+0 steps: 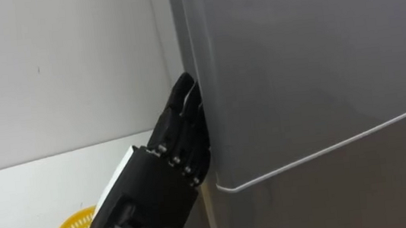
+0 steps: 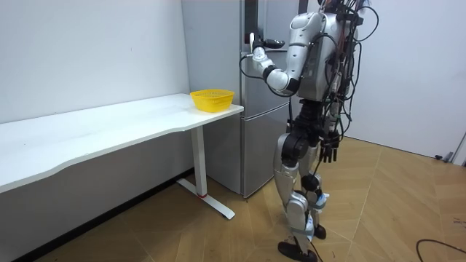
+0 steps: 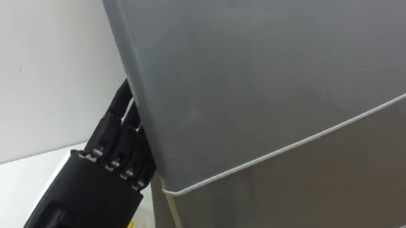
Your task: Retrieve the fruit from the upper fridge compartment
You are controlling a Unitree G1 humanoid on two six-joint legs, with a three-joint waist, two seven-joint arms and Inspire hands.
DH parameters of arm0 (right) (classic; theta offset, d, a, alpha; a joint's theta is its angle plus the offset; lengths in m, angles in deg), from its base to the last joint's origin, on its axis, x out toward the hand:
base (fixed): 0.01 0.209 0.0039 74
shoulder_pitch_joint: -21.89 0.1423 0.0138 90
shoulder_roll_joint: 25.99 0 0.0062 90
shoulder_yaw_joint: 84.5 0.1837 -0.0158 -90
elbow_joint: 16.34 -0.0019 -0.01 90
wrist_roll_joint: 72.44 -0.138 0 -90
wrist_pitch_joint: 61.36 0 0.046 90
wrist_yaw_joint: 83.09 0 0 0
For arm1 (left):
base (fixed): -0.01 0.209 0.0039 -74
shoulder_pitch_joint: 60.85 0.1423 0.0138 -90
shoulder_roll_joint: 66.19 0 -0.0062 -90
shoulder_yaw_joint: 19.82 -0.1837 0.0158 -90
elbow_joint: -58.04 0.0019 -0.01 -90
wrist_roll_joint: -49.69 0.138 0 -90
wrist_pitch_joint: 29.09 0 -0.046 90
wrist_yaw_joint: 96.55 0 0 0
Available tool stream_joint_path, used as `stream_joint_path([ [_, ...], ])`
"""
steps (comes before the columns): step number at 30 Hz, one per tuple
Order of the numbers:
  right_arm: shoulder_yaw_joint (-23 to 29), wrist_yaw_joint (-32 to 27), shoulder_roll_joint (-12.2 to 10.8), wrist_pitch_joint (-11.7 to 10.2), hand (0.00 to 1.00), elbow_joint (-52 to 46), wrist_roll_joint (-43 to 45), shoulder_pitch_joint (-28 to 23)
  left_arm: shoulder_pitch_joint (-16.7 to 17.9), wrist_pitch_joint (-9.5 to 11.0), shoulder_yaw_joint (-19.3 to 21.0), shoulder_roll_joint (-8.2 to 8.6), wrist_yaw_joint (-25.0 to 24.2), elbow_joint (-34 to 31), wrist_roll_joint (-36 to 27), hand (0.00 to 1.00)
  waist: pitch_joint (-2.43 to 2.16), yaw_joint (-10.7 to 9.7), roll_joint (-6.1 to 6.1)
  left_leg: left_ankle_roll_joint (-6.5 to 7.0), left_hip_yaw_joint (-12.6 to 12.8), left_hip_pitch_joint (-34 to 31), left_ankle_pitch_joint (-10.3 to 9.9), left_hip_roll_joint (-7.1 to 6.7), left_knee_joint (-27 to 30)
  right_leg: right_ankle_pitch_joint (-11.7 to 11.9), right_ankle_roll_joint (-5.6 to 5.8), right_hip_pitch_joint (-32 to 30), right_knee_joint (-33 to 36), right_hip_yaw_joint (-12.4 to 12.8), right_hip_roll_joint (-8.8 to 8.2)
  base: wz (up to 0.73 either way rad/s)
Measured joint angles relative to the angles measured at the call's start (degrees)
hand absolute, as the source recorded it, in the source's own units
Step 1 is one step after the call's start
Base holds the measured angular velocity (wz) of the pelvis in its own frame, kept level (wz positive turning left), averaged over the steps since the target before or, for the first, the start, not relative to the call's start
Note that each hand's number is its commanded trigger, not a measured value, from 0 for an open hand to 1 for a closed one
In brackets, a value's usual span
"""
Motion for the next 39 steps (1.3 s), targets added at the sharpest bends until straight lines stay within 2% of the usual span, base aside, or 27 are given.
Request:
stream_joint_path([
  [7, 0.0, 1.5, 0.2, 0.0, 0.0, -0.3, 0.3, 0.0, 0.0, 0.6, -1.9, -0.56, 0.0, 0.0, -4.4, 0.0, 0.02, -0.3, -0.26, 0.0, 0.2, -0.7, 0.0, -0.17, 0.6, 0.0, 0.07, -0.2, -0.1, 0.1, -0.32, 0.05],
  [18, 0.0, 2.8, 0.4, 0.1, 0.0, -0.3, 0.4, 1.1, 0.0, 1.1, -3.2, -1.14, -0.1, 0.0, -4.5, 0.0, 0.03, -1.5, -0.74, 0.02, 1.0, -0.9, 0.0, -0.21, 1.0, 0.3, 0.43, -0.3, -0.1, 1.4, -0.33, -0.01],
  [21, 0.0, 2.8, 0.5, 0.1, 0.0, -0.3, 0.3, 1.3, -0.1, 1.4, -3.8, -1.15, -0.1, 0.0, -4.6, 0.0, 0.02, -2.1, -0.58, 0.73, 0.9, -1.1, -0.4, 0.02, 1.0, 0.4, 0.58, -0.5, -0.1, 1.4, -0.07, 0.0],
  [25, 0.0, 2.7, 0.7, 0.1, 0.0, -0.3, 0.3, 1.6, -2.1, 2.1, -6.5, -1.39, -1.9, 0.0, -4.9, 0.0, -0.04, -2.7, -0.44, 0.74, 1.3, -1.6, -0.4, 0.05, 1.2, 0.6, 0.65, -1.1, 0.0, 1.6, -0.06, -0.05],
  [29, 0.0, 2.7, 0.7, 0.1, 0.0, -0.3, 0.3, 1.5, -3.0, 2.2, -9.5, -2.43, -5.3, -0.1, -8.5, 0.0, -0.07, -2.7, -0.4, 0.8, 1.3, -1.6, -0.5, 0.03, 1.2, 0.7, 0.69, -1.1, 0.0, 1.8, -0.05, -0.01],
  [31, 0.0, 2.6, 0.8, 0.0, 0.0, -0.5, 0.3, 1.7, -5.1, 1.2, -13.8, -2.41, -6.2, 0.0, -8.6, 0.0, -0.07, -3.0, -0.17, 0.88, 1.4, -1.6, -0.5, 0.03, 1.2, 0.8, 0.69, -1.2, -0.1, 1.9, -0.02, -0.06],
  [34, -0.1, 2.5, 0.8, 0.0, 0.0, -0.7, 0.2, 2.1, -7.7, -0.1, -17.4, -2.39, -8.3, 0.0, -8.6, 0.0, -0.08, -4.3, 0.24, 0.88, 1.5, -1.5, -0.5, 0.07, 1.2, 0.8, 0.69, -1.3, 0.0, 2.5, 0.1, -0.08],
  [35, -0.1, 2.4, 0.8, 0.0, 0.0, -0.8, 0.1, 2.1, -8.1, -0.3, -17.9, -2.4, -8.9, 0.0, -8.6, 0.0, -0.08, -4.5, 0.25, 0.88, 1.6, -1.6, -0.5, 0.1, 1.2, 0.8, 0.69, -1.5, 0.0, 2.6, 0.14, -0.18],
  [37, -0.2, 1.6, 1.0, 0.0, 0.0, -0.8, 0.0, 2.3, -9.7, -1.0, -19.6, -2.32, -11.3, 0.0, -8.6, 0.0, -0.36, -4.6, 0.82, 0.86, 2.9, -1.5, -0.5, 0.26, 1.4, 0.8, 0.69, -1.9, 0.0, 3.3, 0.26, -0.35],
  [39, -0.2, 1.2, 1.0, -0.2, 0.0, -0.8, -0.1, 2.4, -10.8, -2.0, -20.6, -2.13, -13.1, 0.1, -8.6, 0.0, -0.3, -5.0, 1.01, 0.84, 3.0, -1.2, -0.5, 0.33, 1.4, 0.8, 0.68, -1.9, 0.0, 3.6, 0.34, -0.25],
])
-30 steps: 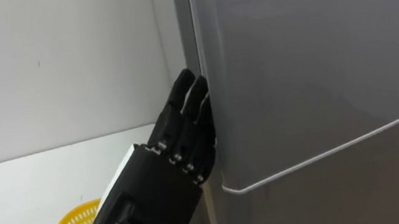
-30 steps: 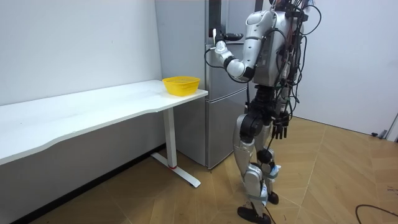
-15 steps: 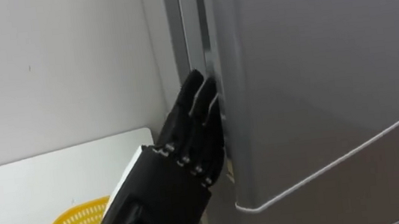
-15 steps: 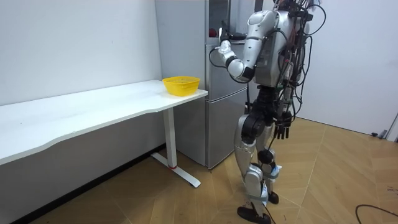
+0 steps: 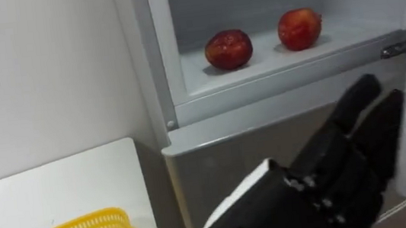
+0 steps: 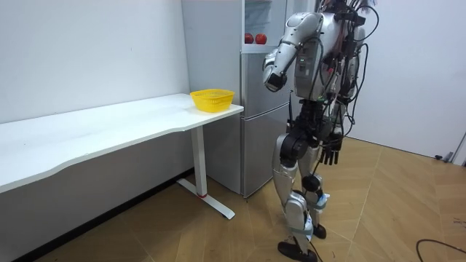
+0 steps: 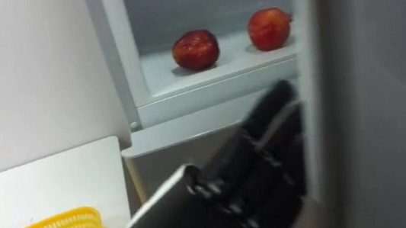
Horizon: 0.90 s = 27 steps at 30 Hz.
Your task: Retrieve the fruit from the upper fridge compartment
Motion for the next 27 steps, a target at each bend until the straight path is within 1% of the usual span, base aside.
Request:
stream_joint_path([
  [1, 0.0, -0.1, 0.0, 0.0, 0.0, 0.0, -0.1, 0.0, -0.5, -0.7, -0.4, 0.07, -1.3, 0.0, 0.0, 0.0, 0.02, -0.1, -0.02, -0.02, 0.4, 0.2, 0.0, 0.1, 0.0, 0.0, -0.02, 0.0, 0.0, 0.3, 0.13, -0.2],
  [3, 0.0, -0.4, 0.2, 0.0, 0.0, 0.0, -0.4, -0.1, -0.5, -1.2, -0.4, 0.18, -2.8, 0.0, 0.1, 0.0, 0.04, -0.1, -0.05, -0.04, 1.4, 0.6, 0.0, 0.3, -0.1, 0.1, -0.16, 0.0, 0.0, 0.9, 0.35, -0.23],
  [6, 0.0, -0.5, 0.7, -0.1, 0.0, 0.1, -0.6, -0.1, -0.7, -1.5, -0.3, 0.21, -4.3, 0.1, 0.1, 0.0, 0.1, -0.4, -0.12, -0.08, 1.4, 0.7, 0.0, 0.36, -0.1, 0.1, -0.25, -0.1, -0.2, 1.2, 0.47, -0.07],
  [11, -0.1, -0.7, 0.8, -0.5, 0.0, 0.2, -0.8, -0.1, -0.7, -1.5, -0.2, 0.21, -4.6, 0.1, 0.2, 0.0, 0.19, -0.2, -0.25, -0.26, 1.4, 1.5, -0.1, 0.37, -0.9, 0.2, -0.27, 0.1, 0.1, 1.3, 0.62, -0.01],
  [13, -0.7, -1.2, 0.8, -0.5, 0.0, 0.4, -2.1, -0.1, -0.7, -1.5, -0.1, 0.21, -4.9, 0.1, 0.2, 0.0, 0.2, -0.1, -0.26, -0.26, 1.4, 1.5, -0.1, 0.39, -1.0, 0.2, -0.28, 0.1, 0.1, 1.3, 0.67, 0.0],
  [18, -1.8, -1.8, 0.8, -0.5, 0.0, 0.4, -2.4, -0.1, -0.7, -1.5, 0.0, 0.2, -5.5, 0.1, 0.3, 0.0, 0.22, 0.1, -0.29, -0.3, 1.4, 1.5, -0.1, 0.43, -1.0, 0.3, -0.35, 0.3, 0.0, 1.3, 0.71, 0.0],
  [23, -2.1, -1.8, 0.8, -1.3, 0.0, 0.3, -2.4, -0.1, -0.7, -1.5, 0.0, 0.2, -5.6, 0.2, 0.3, 0.0, 0.4, 0.3, -0.56, -0.3, 1.4, 1.5, -0.1, 0.42, -1.0, 0.3, -0.35, 0.3, -0.1, 1.3, 0.7, 0.0],
  [27, -2.3, -1.9, 0.8, -1.6, 0.0, 0.3, -2.5, -0.1, -0.7, -1.5, 0.0, 0.25, -5.7, 0.2, 0.7, 0.0, 0.55, 0.6, -0.79, -0.31, 1.4, 1.5, -0.1, 0.41, -1.0, 0.3, -0.35, 0.2, -0.1, 1.8, 0.83, -0.02],
])
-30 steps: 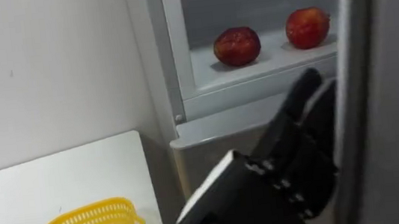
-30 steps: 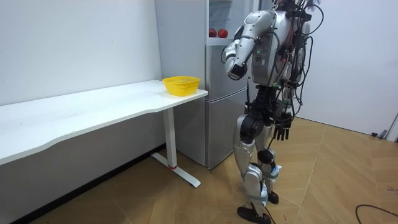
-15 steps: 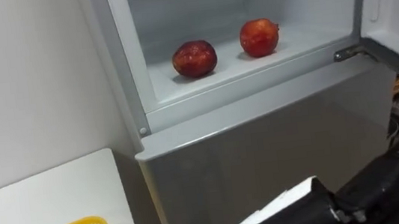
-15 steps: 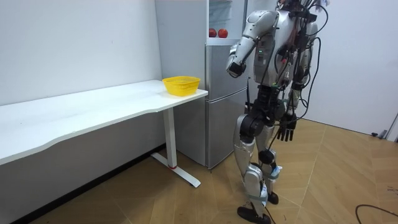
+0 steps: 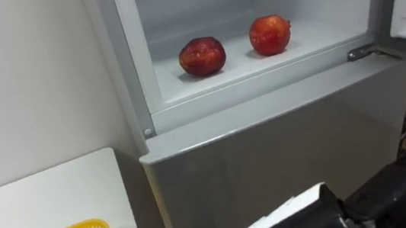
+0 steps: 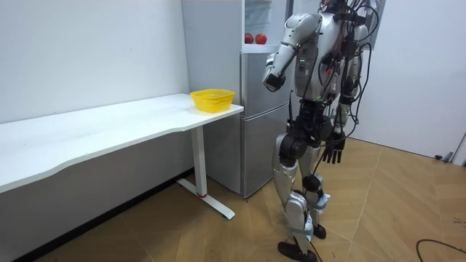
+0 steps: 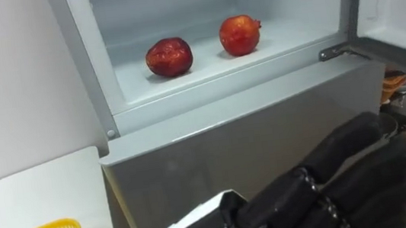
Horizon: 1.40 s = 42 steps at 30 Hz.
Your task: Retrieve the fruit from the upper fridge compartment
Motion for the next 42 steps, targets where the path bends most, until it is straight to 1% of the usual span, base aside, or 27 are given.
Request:
stream_joint_path([
  [5, 0.0, -0.2, 0.0, -0.1, 0.0, -0.1, -0.1, -0.2, 0.0, 0.0, 0.8, -0.21, -1.2, 0.0, 0.1, 0.0, -0.01, 0.2, 0.01, -0.02, 0.0, 0.0, 0.0, 0.03, -0.4, 0.0, 0.0, -0.2, 0.2, 0.0, 0.1, 0.0],
  [8, 0.0, -0.7, 0.0, -0.2, 0.0, 0.0, -1.0, -0.4, -0.2, 0.0, 4.0, -0.6, -1.7, -0.4, 0.0, 0.0, 0.03, 0.6, -0.07, -0.04, -0.1, -0.1, 0.0, 0.03, -0.4, 0.0, 0.0, -0.3, 0.8, 0.0, 0.09, -0.01],
  [11, 0.6, -0.8, 0.0, -0.7, 0.0, -0.1, -1.7, -1.6, -1.0, 0.2, 9.9, -1.27, -1.5, -1.8, 0.1, 0.0, -0.15, 2.8, -0.36, -0.08, -0.1, 0.0, 0.0, 0.02, -0.3, 0.0, 0.0, -0.4, 1.0, 0.0, 0.14, -0.03],
  [13, 3.0, -1.0, 0.0, -1.2, 0.0, -0.6, -1.8, -3.4, -1.1, 2.5, 15.0, -2.27, -0.2, -3.2, 0.1, 0.0, -0.53, 4.5, -0.48, -0.09, -0.3, 0.2, 0.0, 0.01, -0.3, 0.0, 0.0, -0.2, 1.0, -0.1, 0.17, 0.0],
  [15, 4.1, -1.4, 0.0, -1.3, 0.0, -0.7, -1.8, -4.5, -1.0, 3.7, 17.8, -2.56, 1.6, -4.1, 0.2, 0.0, -0.96, 6.0, -0.4, -0.09, -0.9, 0.3, 0.0, -0.02, 0.0, 0.0, -0.03, 0.3, 0.9, -0.2, 0.14, 0.09],
  [17, 5.6, -2.5, -0.2, -2.0, 0.0, -0.8, -0.8, -5.8, -0.8, 4.1, 21.6, -2.59, 3.6, -5.8, 1.4, 0.0, -1.09, 7.5, -0.17, -0.09, -1.1, 0.9, 0.0, -0.01, 0.0, 0.0, -0.03, 0.7, 0.9, -0.6, 0.1, 0.08],
  [18, 6.4, -3.4, -0.4, -2.4, 0.0, -0.8, 0.0, -6.8, -0.8, 4.8, 24.9, -2.75, 5.3, -6.9, 1.7, 0.0, -1.28, 8.4, 0.12, -0.09, -1.4, 1.2, 0.0, -0.01, -0.4, 0.0, -0.03, 1.0, 0.9, -1.2, 0.1, 0.09],
  [19, 7.1, -3.8, -0.7, -2.5, 0.0, -1.2, 0.2, -7.6, -0.8, 5.8, 28.4, -2.72, 7.0, -7.6, 2.7, 0.0, -1.28, 9.3, 0.26, -0.19, -1.7, 1.5, 0.1, -0.04, -0.7, 0.0, -0.03, 1.6, 0.9, -2.1, -0.05, 0.09],
  [20, 7.4, -3.8, -0.8, -2.6, 0.0, -1.5, 0.2, -8.0, -0.7, 6.4, 30.1, -2.72, 8.1, -7.8, 3.0, 0.0, -1.28, 9.7, 0.27, -0.22, -1.8, 1.9, 0.1, -0.02, -0.7, 0.0, -0.03, 1.8, 0.9, -2.3, -0.04, 0.09],
  [21, 8.3, -3.9, -1.2, -2.6, 0.0, -2.3, 0.3, -8.9, -0.6, 7.5, 33.7, -2.64, 10.3, -8.1, 4.3, 0.0, -1.29, 10.6, 0.27, -0.32, -1.8, 2.2, 0.2, 0.03, -0.9, 0.0, -0.07, 2.0, 1.0, -2.5, 0.04, 0.0],
  [23, 9.8, -3.9, -1.7, -2.6, 0.0, -4.2, 0.4, -10.5, 0.4, 9.2, 39.2, -2.41, 16.1, -9.7, 9.1, 0.0, -1.26, 11.9, 0.2, -0.38, -2.6, 2.8, 0.2, -0.01, -1.1, 0.0, -0.1, 2.8, 1.0, -3.4, 0.02, 0.08],
  [24, 10.1, -3.9, -1.7, -2.6, 0.0, -4.5, 0.6, -11.0, 0.5, 9.4, 40.3, -2.35, 17.6, -10.0, 10.7, 0.0, -1.24, 12.3, 0.15, -0.38, -2.8, 3.0, 0.2, -0.02, -1.1, 0.0, -0.1, 2.9, 1.0, -4.0, -0.04, 0.13],
  [26, 11.2, -4.2, -2.2, -2.6, 0.0, -5.1, 1.5, -11.7, 1.2, 10.9, 43.4, -2.28, 22.7, -10.2, 14.8, 0.0, -1.18, 13.2, -0.01, -0.39, -3.6, 3.1, 0.2, -0.05, -1.2, -0.1, -0.14, 3.3, 1.0, -5.8, -0.2, 0.14],
  [27, 11.4, -4.5, -2.4, -2.6, 0.0, -5.2, 1.7, -12.0, 2.1, 11.8, 45.3, -2.0, 26.1, -10.1, 17.9, 0.0, -1.15, 13.5, -0.16, -0.39, -3.9, 3.1, 0.2, -0.05, -1.2, -0.1, -0.16, 3.5, 1.0, -6.1, -0.22, 0.14],
  [28, 11.4, -4.5, -2.7, -2.6, 0.0, -5.3, 1.8, -12.1, 3.1, 12.1, 46.6, -1.52, 29.4, -10.1, 20.4, 0.0, -1.07, 14.2, -0.36, -0.39, -4.5, 3.0, 0.2, -0.08, -1.2, -0.1, -0.16, 3.7, 0.8, -6.6, -0.27, 0.13],
  [29, 11.5, -4.6, -2.8, -2.6, 0.0, -5.3, 2.0, -12.1, 3.8, 12.3, 47.4, -1.32, 30.8, -10.1, 21.3, 0.0, -1.05, 14.3, -0.46, -0.39, -4.8, 2.9, 0.2, -0.1, -1.1, -0.1, -0.16, 3.8, 0.6, -7.2, -0.35, 0.14],
  [30, 11.5, -4.9, -3.0, -2.6, 0.0, -5.7, 2.7, -12.2, 5.7, 12.6, 49.4, -1.32, 33.6, -10.1, 23.0, 0.0, -1.11, 14.6, -0.61, -0.39, -5.1, 2.8, 0.2, -0.16, -1.1, -0.1, -0.16, 4.1, -0.1, -8.2, -0.46, 0.13],
  [31, 11.9, -5.1, -3.0, -2.6, 0.0, -6.5, 3.4, -12.5, 7.2, 12.7, 51.6, -1.32, 36.4, -10.0, 24.7, 0.0, -1.07, 15.0, -0.55, -0.39, -5.5, 2.6, 0.2, -0.25, -1.1, -0.1, -0.21, 4.3, -0.6, -9.0, -0.58, 0.14],
  [33, 13.9, -5.5, -3.1, -2.5, 0.0, -6.9, 4.6, -12.7, 8.5, 12.7, 54.4, -1.34, 40.4, -9.3, 27.4, 0.0, -1.06, 15.5, -0.37, -0.38, -6.6, 2.5, 0.2, -0.42, -1.0, 0.0, -0.24, 4.6, -1.0, -10.1, -0.77, 0.19],
  [35, 14.8, -5.8, -3.2, -2.3, 0.0, -7.5, 4.7, -13.2, 10.3, 12.7, 57.3, -1.31, 44.1, -8.9, 29.8, 0.0, -1.07, 16.7, -0.21, -0.4, -6.8, 2.9, 0.3, -0.41, -1.0, 0.0, -0.24, 4.8, -1.0, -10.4, -0.74, 0.06],
  [36, 15.4, -6.1, -3.5, -2.4, 0.0, -8.3, 4.7, -13.4, 11.6, 12.7, 59.2, -1.31, 46.3, -8.2, 31.3, 0.0, -1.02, 17.6, -0.11, -0.41, -7.5, 3.0, 0.3, -0.4, -1.0, -0.1, -0.24, 5.0, -1.0, -10.8, -0.68, 0.12],
  [37, 15.9, -6.2, -3.6, -2.3, 0.0, -8.6, 4.4, -13.4, 13.2, 13.0, 60.8, -1.31, 48.7, -6.2, 32.0, 0.0, -0.99, 17.7, -0.08, -0.41, -8.5, 3.1, 0.3, -0.45, -1.0, -0.1, -0.24, 5.4, -1.0, -12.0, -0.78, 0.2],
  [38, 15.9, -6.2, -3.6, -2.3, 0.0, -8.7, 4.4, -13.4, 14.2, 13.0, 61.3, -1.31, 49.9, -4.9, 32.4, 0.0, -0.9, 17.7, 0.12, -0.41, -8.9, 3.1, 0.3, -0.47, -1.0, -0.1, -0.24, 5.6, -1.0, -12.2, -0.8, 0.33],
  [39, 15.9, -6.3, -3.6, -2.2, 0.0, -8.8, 4.3, -13.3, 16.6, 12.9, 61.7, -1.26, 52.2, -1.9, 33.6, 0.0, -0.82, 17.9, 0.36, -0.41, -9.8, 3.1, 0.3, -0.59, -1.0, -0.1, -0.18, 5.8, -1.0, -12.4, -0.85, 0.27],
  [40, 15.8, -6.3, -3.6, -1.7, 0.0, -9.1, 4.0, -13.2, 19.1, 12.1, 61.6, -1.0, 54.1, 1.6, 34.1, 0.0, -0.76, 18.2, 0.66, -0.41, -10.1, 3.1, 0.3, -0.63, -1.0, -0.1, -0.17, 6.0, -1.1, -12.7, -0.89, 0.21],
  [41, 15.8, -6.3, -3.6, -1.7, 0.0, -9.1, 3.7, -13.2, 20.4, 11.5, 61.4, -0.87, 54.7, 3.7, 34.5, 0.0, -0.73, 18.4, 0.72, -0.41, -10.3, 3.1, 0.3, -0.66, -0.9, -0.1, -0.17, 6.1, -1.1, -12.8, -0.92, 0.2],
  [42, 15.7, -6.2, -3.7, -1.5, 0.0, -9.1, 3.3, -13.2, 22.3, 10.0, 60.9, -0.55, 56.0, 7.6, 35.1, 0.0, -0.72, 18.5, 1.05, -0.4, -11.0, 3.1, 0.3, -0.75, -0.8, -0.1, -0.17, 6.3, -1.1, -13.4, -1.01, 0.26],
])
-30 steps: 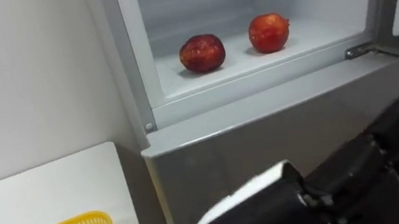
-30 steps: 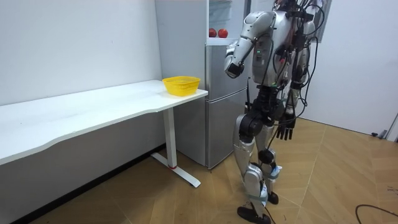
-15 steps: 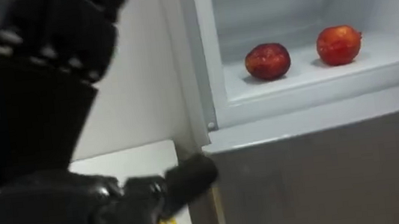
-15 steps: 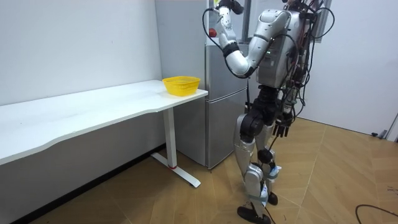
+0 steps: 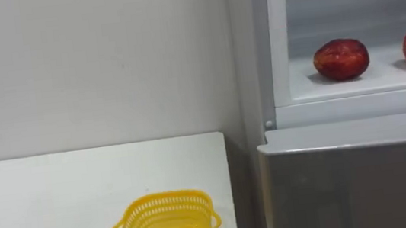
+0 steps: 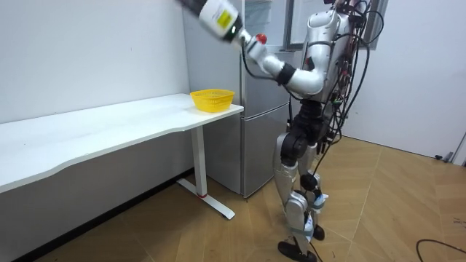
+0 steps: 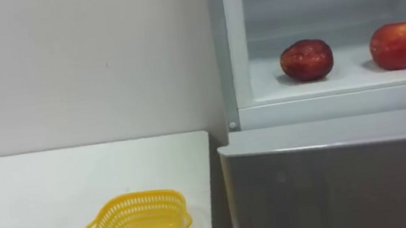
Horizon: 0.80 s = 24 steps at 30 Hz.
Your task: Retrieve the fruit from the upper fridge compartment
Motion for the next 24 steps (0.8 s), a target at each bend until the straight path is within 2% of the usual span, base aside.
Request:
stream_joint_path([
  [1, 0.0, 0.3, -0.1, 0.5, 0.0, -0.1, 0.3, 0.1, 1.6, -1.3, -0.6, 0.71, 1.0, 3.8, 0.0, 0.0, 0.17, -0.2, -0.09, 0.03, -0.8, -0.2, 0.0, -0.24, 0.3, 0.0, 0.03, 0.3, 0.0, -0.8, -0.13, 0.32],
  [2, 0.1, 0.5, -0.1, 0.7, 0.0, -0.1, 0.5, 0.1, 2.4, -1.9, -0.8, 1.11, 1.5, 5.6, 0.1, 0.0, 0.15, -0.4, -0.16, 0.05, -1.4, -0.5, 0.0, -0.23, 0.5, -0.1, 0.07, 0.4, 0.0, -1.3, -0.24, 0.35],
  [4, 0.2, 1.3, -0.1, 1.2, 0.0, -0.4, 0.5, 0.0, 6.6, -2.5, -2.9, 1.96, 2.1, 13.8, 1.1, 0.0, 0.26, -0.3, -0.58, 0.09, -2.3, -1.0, 0.0, -0.43, 0.5, -0.4, 0.18, 0.3, 0.1, -1.3, -0.47, 0.17],
  [5, 0.2, 1.4, -0.1, 1.5, 0.0, -0.4, 0.5, 0.1, 7.5, -2.6, -3.4, 2.3, 2.1, 16.3, 0.9, 0.0, 0.25, -0.3, -0.59, 0.11, -2.3, -1.0, 0.0, -0.47, 0.5, -0.5, 0.17, 0.3, 0.1, -1.4, -0.52, 0.0],
  [6, 0.2, 1.5, -0.1, 2.1, 0.0, -0.4, 0.5, 0.6, 8.4, -3.0, -4.3, 3.4, 2.1, 22.3, 0.8, 0.0, 0.11, -0.3, -0.43, 0.18, -2.4, -1.0, -0.1, -0.54, 0.5, -0.7, 0.24, 0.4, 0.2, -1.6, -0.62, 0.05],
  [7, 0.2, 1.8, -0.1, 2.9, 0.0, -0.4, 0.6, 0.8, 8.9, -3.8, -5.7, 4.07, 1.9, 29.2, 0.4, 0.0, 0.13, -0.1, -0.88, 0.18, -2.6, -1.0, -0.1, -0.73, 0.5, -1.1, 0.26, 0.5, 0.3, -1.8, -0.81, 0.07],
  [8, 0.1, 2.0, -0.1, 3.2, 0.0, -0.4, 0.8, 1.0, 9.0, -4.2, -6.6, 4.25, 1.7, 32.8, 0.5, 0.0, 0.17, 0.0, -0.96, 0.18, -2.7, -1.0, -0.1, -0.83, 0.5, -1.3, 0.24, 0.5, 0.3, -1.8, -0.9, 0.0],
  [10, 0.2, 2.6, 0.1, 3.4, 0.0, -0.1, 0.8, 1.7, 9.6, -5.8, -10.1, 5.58, -0.4, 47.3, -0.5, 0.0, 0.16, 0.1, -1.31, 0.17, -2.7, -1.0, -0.1, -0.9, 0.5, -1.6, 0.14, 0.4, 0.0, -1.8, -0.95, -0.02],
  [11, 0.2, 2.8, 0.1, 3.5, 0.0, 0.0, 0.9, 1.8, 9.8, -6.3, -10.9, 5.92, -1.1, 50.7, -0.7, 0.0, 0.16, -0.1, -1.58, 0.17, -2.9, -1.0, -0.1, -0.91, 0.5, -1.6, 0.14, 0.4, 0.0, -1.9, -0.94, 0.09],
  [13, 0.2, 3.9, 0.0, 3.6, 0.0, -0.2, 1.2, 1.8, 10.0, -7.6, -13.3, 6.44, -4.2, 63.0, -0.6, 0.0, -0.07, -0.2, -2.13, 0.14, -3.2, -0.9, -0.1, -0.79, 0.8, -1.6, 0.09, 0.6, 0.0, -2.1, -0.87, 0.1],
  [16, 0.2, 4.1, 0.3, 4.3, 0.0, 0.2, 1.2, 2.2, 9.8, -9.6, -14.0, 6.79, -8.1, 74.8, -0.2, 0.0, -0.06, -0.2, -2.5, 0.16, -3.4, -0.8, -0.1, -0.82, 1.0, -1.6, 0.07, 1.4, 0.0, -2.1, -0.93, 0.07],
  [19, -0.1, 4.1, 0.6, 4.8, 0.0, 0.7, 1.0, 2.5, 9.7, -11.5, -15.0, 6.78, -9.9, 81.9, 3.0, 0.0, 0.25, -0.2, -2.71, 0.22, -3.5, -0.2, -0.2, -0.91, 0.6, -1.6, 0.08, 1.7, 0.0, -1.8, -1.03, 0.01],
  [24, -1.9, 3.7, 0.5, 5.4, 0.0, 1.3, 0.0, 3.5, 8.7, -14.1, -19.7, 7.02, -13.8, 83.9, 9.5, 0.0, 0.27, -0.5, -2.7, 0.23, -3.1, -0.1, -0.2, -1.11, 1.0, -1.9, -0.14, 1.6, 0.2, -1.0, -1.18, -0.06],
])
